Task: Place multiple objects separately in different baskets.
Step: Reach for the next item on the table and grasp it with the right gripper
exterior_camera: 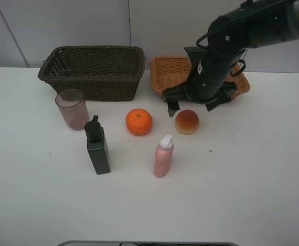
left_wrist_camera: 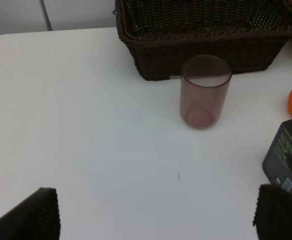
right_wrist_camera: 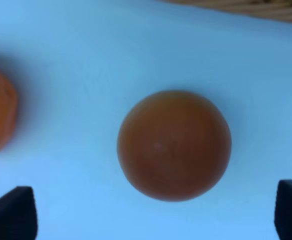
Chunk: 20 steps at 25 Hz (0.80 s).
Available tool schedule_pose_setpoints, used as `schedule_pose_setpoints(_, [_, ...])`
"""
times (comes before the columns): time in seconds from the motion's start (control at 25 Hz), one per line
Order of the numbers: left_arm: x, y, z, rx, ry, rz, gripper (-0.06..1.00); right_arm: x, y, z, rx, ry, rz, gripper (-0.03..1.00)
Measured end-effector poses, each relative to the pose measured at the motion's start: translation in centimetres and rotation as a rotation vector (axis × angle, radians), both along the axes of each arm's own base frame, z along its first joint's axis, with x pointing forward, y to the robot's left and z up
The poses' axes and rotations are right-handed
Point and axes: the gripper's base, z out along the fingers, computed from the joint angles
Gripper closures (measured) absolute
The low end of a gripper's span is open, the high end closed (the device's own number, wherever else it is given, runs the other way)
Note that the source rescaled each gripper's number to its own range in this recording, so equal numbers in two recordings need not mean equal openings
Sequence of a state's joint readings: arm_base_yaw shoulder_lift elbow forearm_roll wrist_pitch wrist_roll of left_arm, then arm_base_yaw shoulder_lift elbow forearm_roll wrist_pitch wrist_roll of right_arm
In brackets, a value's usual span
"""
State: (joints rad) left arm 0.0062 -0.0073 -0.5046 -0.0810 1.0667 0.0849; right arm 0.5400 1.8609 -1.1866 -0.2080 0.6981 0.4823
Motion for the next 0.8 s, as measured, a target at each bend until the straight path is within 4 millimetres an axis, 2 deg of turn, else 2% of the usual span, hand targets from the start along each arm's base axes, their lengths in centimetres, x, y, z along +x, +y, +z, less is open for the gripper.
schedule_pose_setpoints(0.16, [0.0,0.0,0.0,0.000,0.000,0.000,-0.06,-0.4,-0.1,-0.9,0.024,-0.011,-0.014,-0.03])
schedule_pose_setpoints(0.36, [0.0,0.0,0.0,0.000,0.000,0.000,-0.06,0.1,0.2,-0.8,0.070,-0.067,-0.020,-0.03])
schedule_pose_setpoints(0.64, [0.0,0.0,0.0,0.000,0.000,0.000,-0.06,0.8,-0.7,-1.0,0.055,-0.104,-0.051,-0.03])
schedule_pose_setpoints(0.8, [0.0,0.0,0.0,0.000,0.000,0.000,-0.06,0.7,-0.7,-2.2,0.070,-0.102,-0.052,-0.03])
